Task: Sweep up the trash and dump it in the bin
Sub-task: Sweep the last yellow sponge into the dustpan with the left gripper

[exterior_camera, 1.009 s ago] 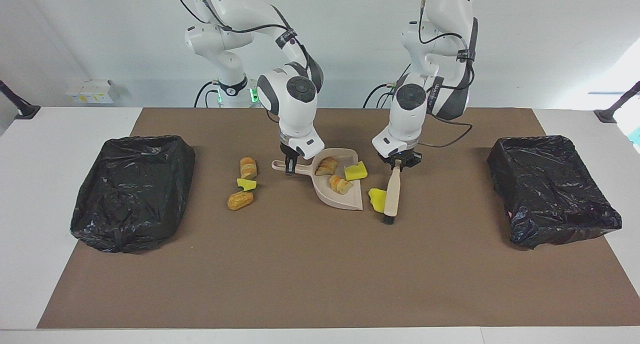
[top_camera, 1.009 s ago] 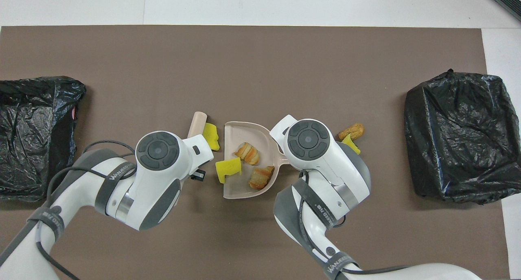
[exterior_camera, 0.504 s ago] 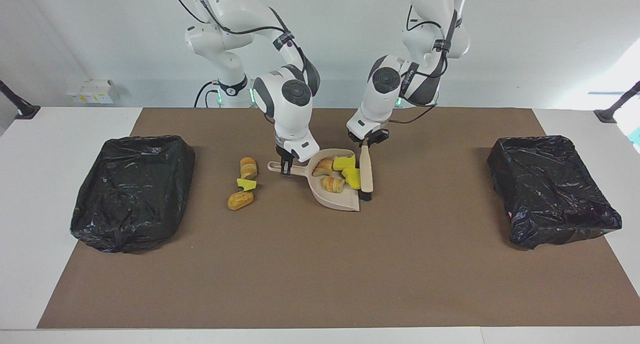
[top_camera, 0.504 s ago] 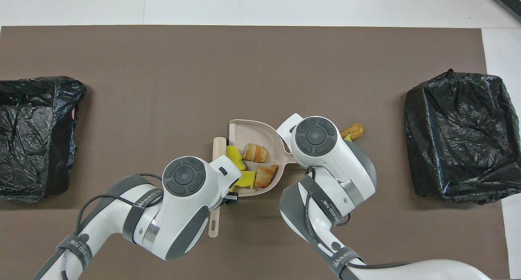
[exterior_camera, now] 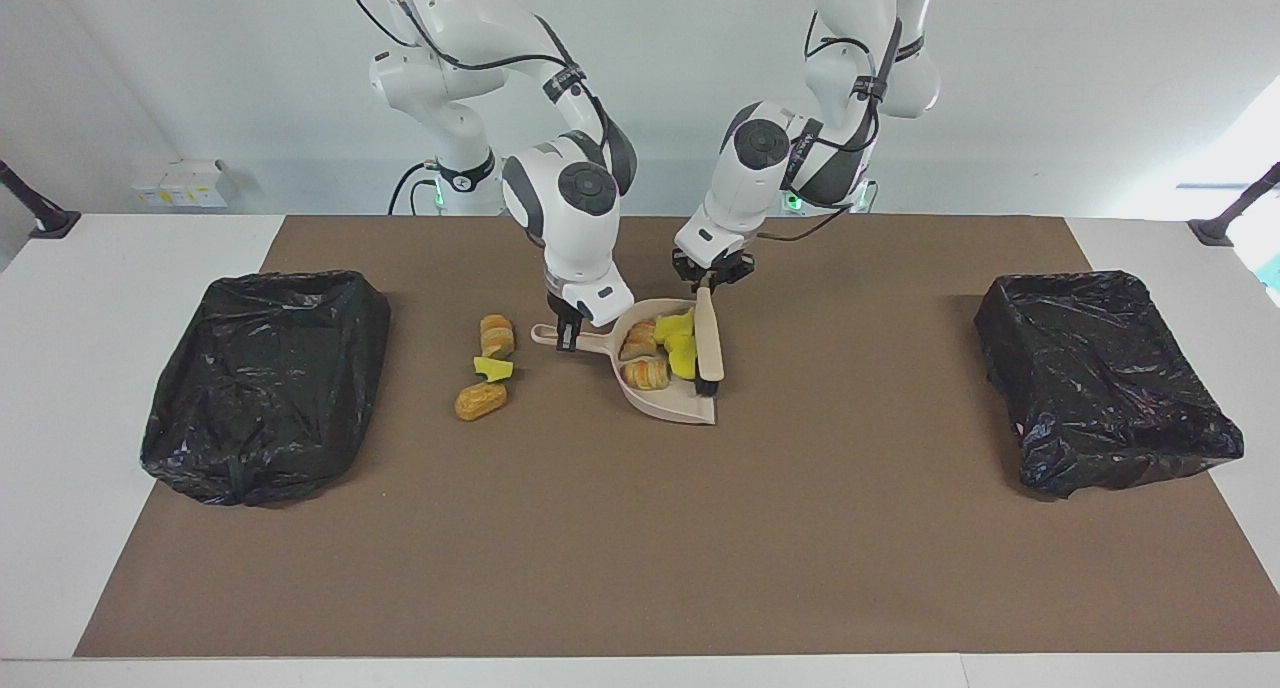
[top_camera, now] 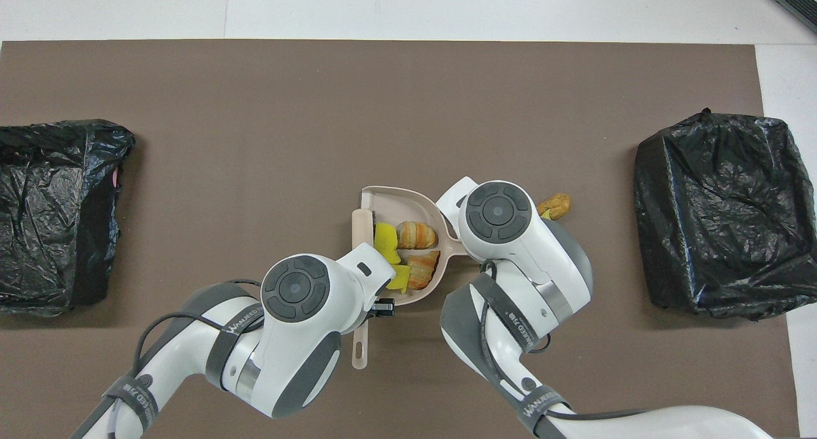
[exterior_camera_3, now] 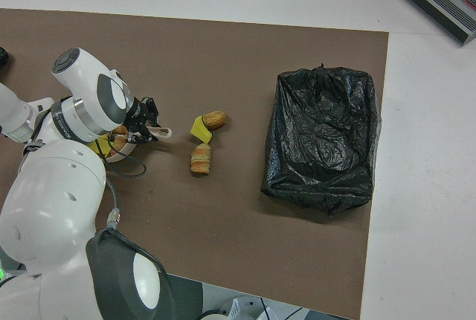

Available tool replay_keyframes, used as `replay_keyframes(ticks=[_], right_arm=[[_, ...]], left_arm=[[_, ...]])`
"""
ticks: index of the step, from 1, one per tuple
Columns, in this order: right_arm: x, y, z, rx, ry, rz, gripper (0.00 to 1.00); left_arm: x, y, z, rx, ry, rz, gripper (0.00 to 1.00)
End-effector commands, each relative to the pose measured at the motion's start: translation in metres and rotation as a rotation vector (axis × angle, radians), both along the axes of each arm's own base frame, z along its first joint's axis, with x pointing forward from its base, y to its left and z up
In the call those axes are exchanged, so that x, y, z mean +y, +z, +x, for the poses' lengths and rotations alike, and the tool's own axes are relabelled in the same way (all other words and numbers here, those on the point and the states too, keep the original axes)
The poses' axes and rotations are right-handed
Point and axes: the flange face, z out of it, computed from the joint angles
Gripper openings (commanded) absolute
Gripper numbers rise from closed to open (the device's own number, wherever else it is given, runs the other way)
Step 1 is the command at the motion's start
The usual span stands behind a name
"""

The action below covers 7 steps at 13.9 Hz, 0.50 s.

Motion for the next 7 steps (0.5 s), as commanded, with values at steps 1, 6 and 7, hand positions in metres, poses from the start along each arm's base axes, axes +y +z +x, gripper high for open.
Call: replay_keyframes(ticks=[1,6,7], right_arm=[[-0.006,-0.005,-0.001,-0.016,0.012,-0.011,0.00],[-0.010,-0.005,0.001,-0.015,0.014,-0.009,0.00],[-0.011,-0.005,0.002,-0.015,0.013,-0.009,0.00]], left_arm=[[0.000,0.007,-0.001,0.002,0.010,-0.011,0.00],[0.016,0.007,0.013,0.022,0.075,0.024,0.00],[0.017,0.007,0.013,0.020,0.063,0.039,0.00]])
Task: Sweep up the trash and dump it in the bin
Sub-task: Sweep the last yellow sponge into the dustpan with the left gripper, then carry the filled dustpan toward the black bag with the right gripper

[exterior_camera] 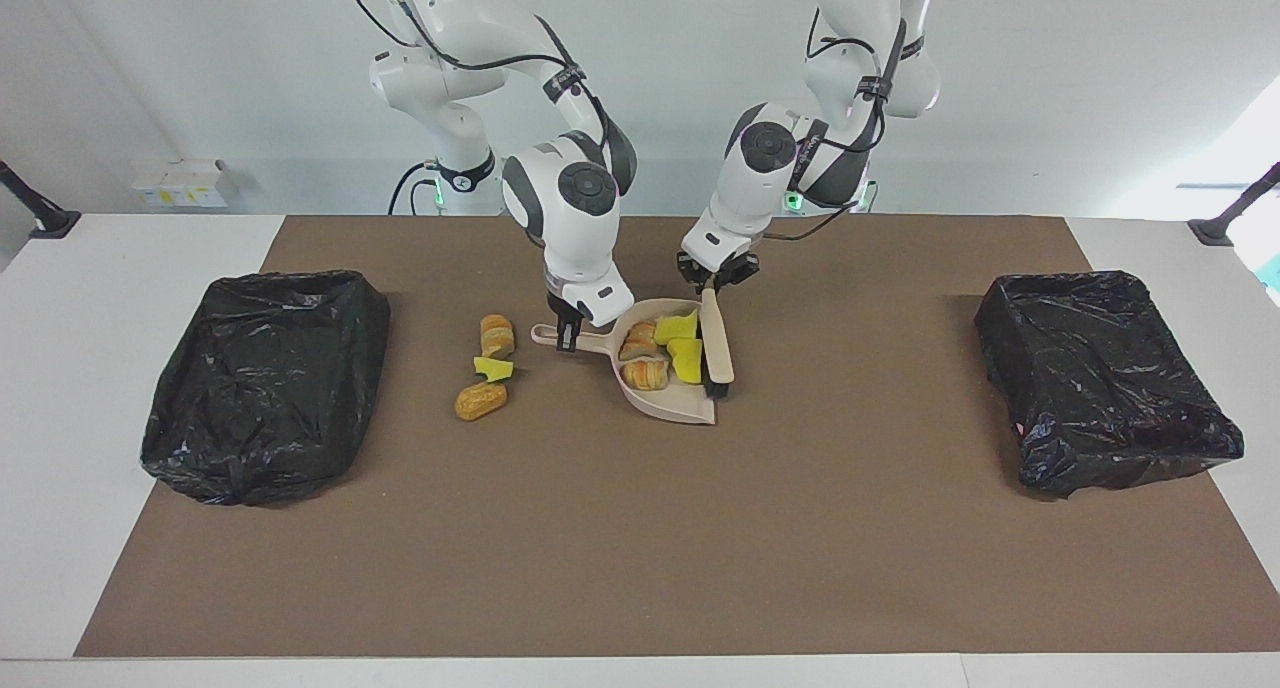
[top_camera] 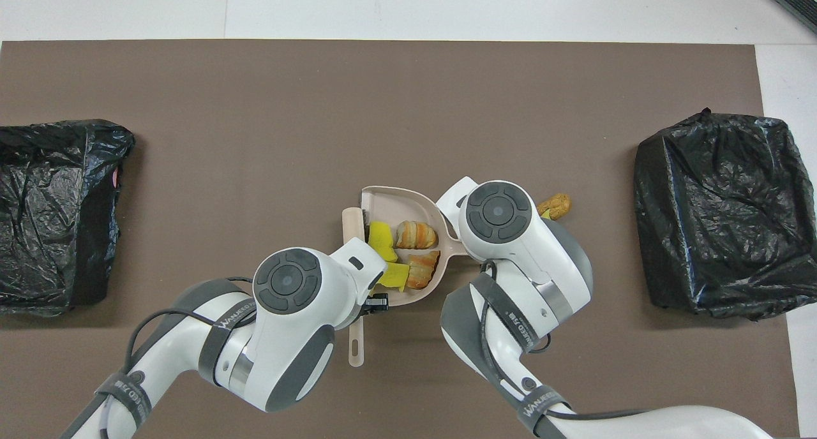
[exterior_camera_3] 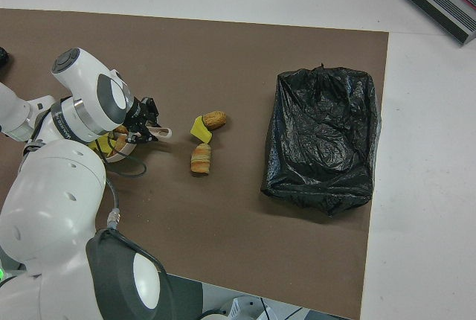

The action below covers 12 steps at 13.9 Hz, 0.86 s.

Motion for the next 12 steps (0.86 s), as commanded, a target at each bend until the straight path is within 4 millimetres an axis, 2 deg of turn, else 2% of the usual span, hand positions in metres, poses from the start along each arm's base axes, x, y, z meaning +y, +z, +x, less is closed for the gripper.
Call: replay_keyframes(ticks=[1,3,4,5,8,9,11,12], right_arm=[[-0.010,-0.006,0.001,-0.014,0.012,-0.007,0.00],[-0.013,-0.006,0.003,-0.017,0.005,-0.004,0.00],[-0.013,-0.006,0.003,-0.016,0.002,-0.001,0.00],[-0.013,-0.004,0.005,-0.018,-0.001,0.004,0.00],[-0.028,0.015,0.018,-0.025,0.028,0.020,0.00],[-0.038,0.027,0.024,-0.026,0.038,0.036,0.00],[-0.059,0.054,0.034,0.005,0.058,0.060,0.00],[-0.074,0.065,0.042,0.020,0.064,0.057,0.00]], left_arm=[[0.007,0.006,0.002,0.019,-0.003,0.042,0.00],[0.009,0.011,0.004,0.012,-0.031,0.078,0.00],[0.016,0.022,0.013,0.001,-0.014,0.076,0.00],[0.031,0.039,0.027,0.000,0.018,0.078,0.00],[0.054,0.096,0.043,0.017,0.051,0.091,0.00],[0.058,0.110,0.036,0.016,0.051,0.094,0.00],[0.054,0.112,0.006,0.068,0.033,0.139,0.00],[0.041,0.111,-0.012,0.058,0.022,0.144,0.00]])
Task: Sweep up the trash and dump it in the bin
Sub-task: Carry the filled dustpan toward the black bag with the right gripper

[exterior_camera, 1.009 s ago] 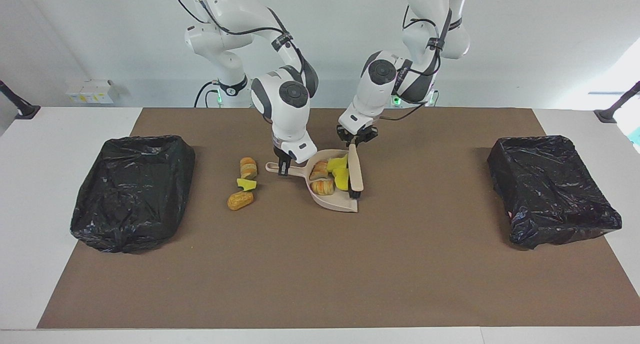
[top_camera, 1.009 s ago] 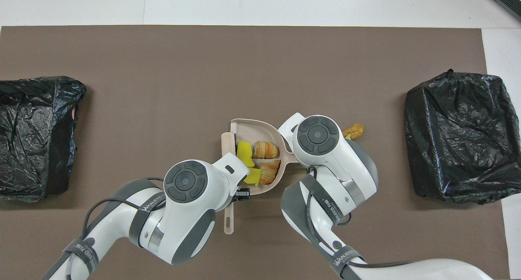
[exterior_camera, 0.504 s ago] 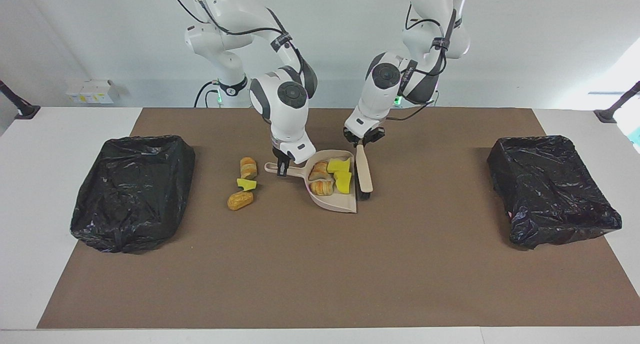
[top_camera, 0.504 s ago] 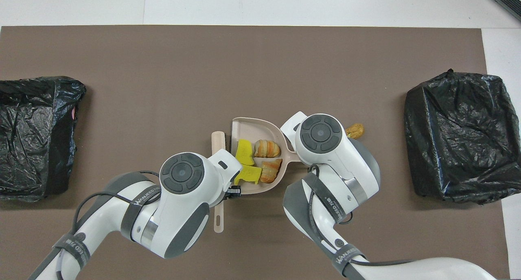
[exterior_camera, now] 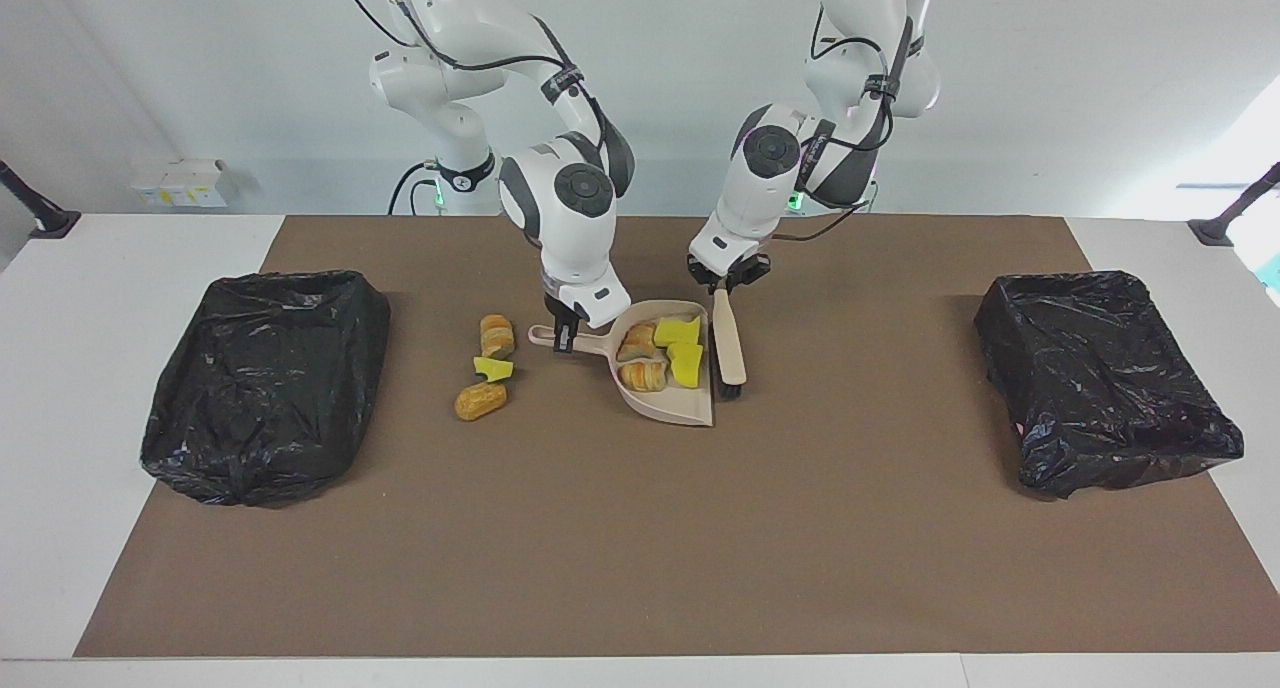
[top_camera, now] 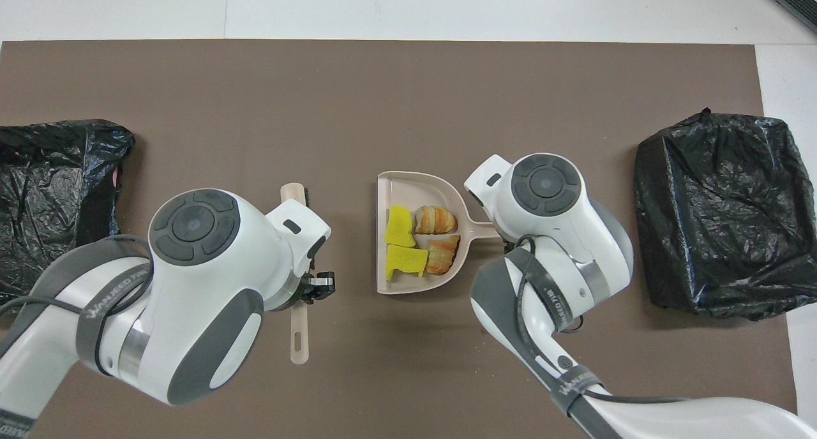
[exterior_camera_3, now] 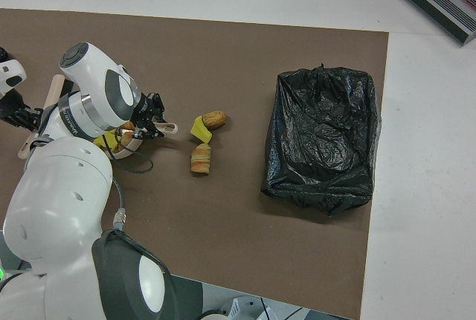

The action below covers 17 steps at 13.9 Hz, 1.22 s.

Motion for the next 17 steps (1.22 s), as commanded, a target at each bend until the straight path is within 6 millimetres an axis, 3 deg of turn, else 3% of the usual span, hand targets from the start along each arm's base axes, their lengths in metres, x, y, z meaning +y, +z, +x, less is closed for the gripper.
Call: replay_keyframes(ticks=[1,2,4,6,8,9,11,15,17], right_arm=[[-0.036,0.046,0.016,0.031,0.026,0.024,0.00],[-0.048,0.061,0.022,0.040,0.020,0.021,0.00],[-0.077,0.086,0.032,0.061,0.024,0.019,0.00],[-0.117,0.110,0.042,0.062,0.016,0.023,0.00],[-0.161,0.132,0.047,0.052,0.008,0.026,0.00],[-0.185,0.144,0.047,0.033,-0.023,0.027,0.00],[-0.231,0.157,0.042,0.026,-0.079,0.012,0.00],[-0.325,0.162,0.029,0.034,-0.126,-0.002,0.00],[-0.368,0.164,0.021,0.035,-0.154,-0.067,0.00]], left_arm=[[-0.026,0.001,-0.052,-0.014,-0.022,0.040,0.00],[-0.036,0.000,-0.063,-0.031,-0.025,0.035,0.00],[-0.076,-0.024,-0.086,-0.053,-0.006,0.034,0.00],[-0.106,-0.048,-0.095,-0.110,0.036,-0.011,0.00],[-0.124,-0.077,-0.105,-0.094,0.036,-0.001,0.00],[-0.129,-0.090,-0.112,-0.091,0.038,-0.001,0.00],[-0.131,-0.097,-0.116,-0.099,0.072,-0.012,0.00],[-0.140,-0.138,-0.134,-0.063,0.040,0.031,0.00],[-0.143,-0.138,-0.131,-0.082,0.018,0.003,0.00]])
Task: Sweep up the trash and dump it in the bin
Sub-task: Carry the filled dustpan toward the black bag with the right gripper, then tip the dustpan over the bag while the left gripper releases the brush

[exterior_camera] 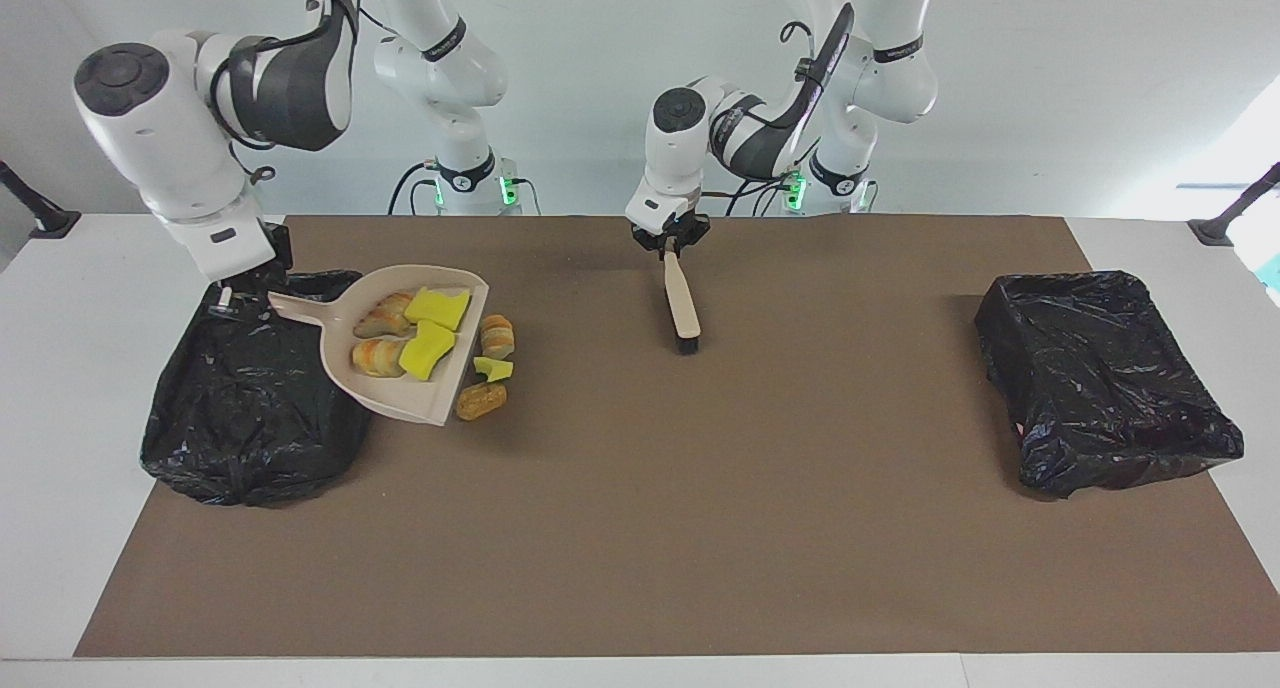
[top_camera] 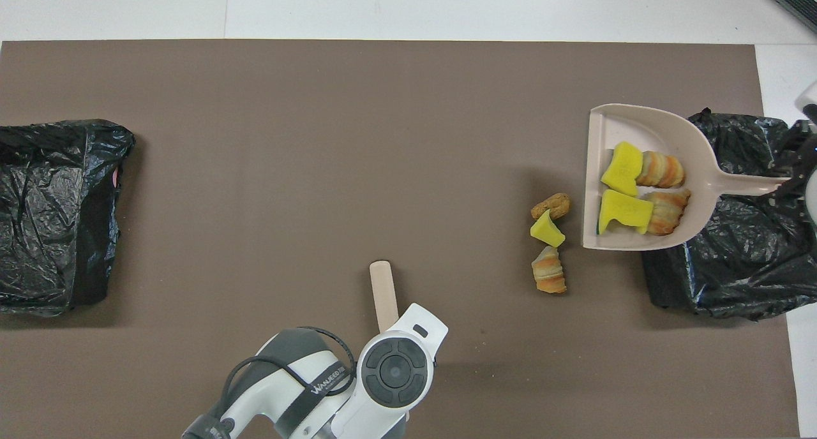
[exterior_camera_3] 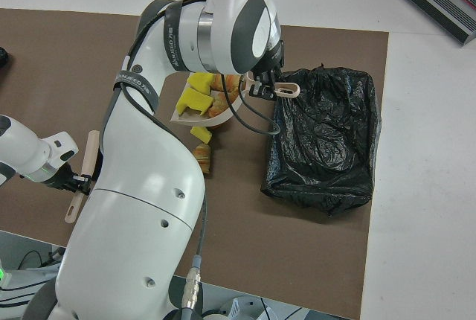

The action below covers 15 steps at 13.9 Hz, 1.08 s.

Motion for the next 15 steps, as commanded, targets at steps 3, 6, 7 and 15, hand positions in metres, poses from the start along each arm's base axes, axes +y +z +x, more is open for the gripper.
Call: replay_keyframes(ticks=[3,6,7,15], right_arm=[[-0.085,0.017,-0.025,0.006,-0.006,-0.147,0.00],[-0.125,0.020,-0.036,-0.030,0.016,-0.256,0.00],[-0.124,0.018,-0.041,-0.010,0.041,-0.319,0.00],[-0.071,0.015,-0.044,0.006,0.153,-0.684,0.00]], left_arm=[[-0.003,-0.006,-0.003,-0.018,-0.045,-0.024,0.00],[0.000,-0.006,0.000,-0.012,-0.051,-0.019,0.00],[0.002,-0.006,0.002,-0.012,-0.051,-0.019,0.26],[0.040,0.054,0.076,-0.025,0.027,-0.031,1.00]])
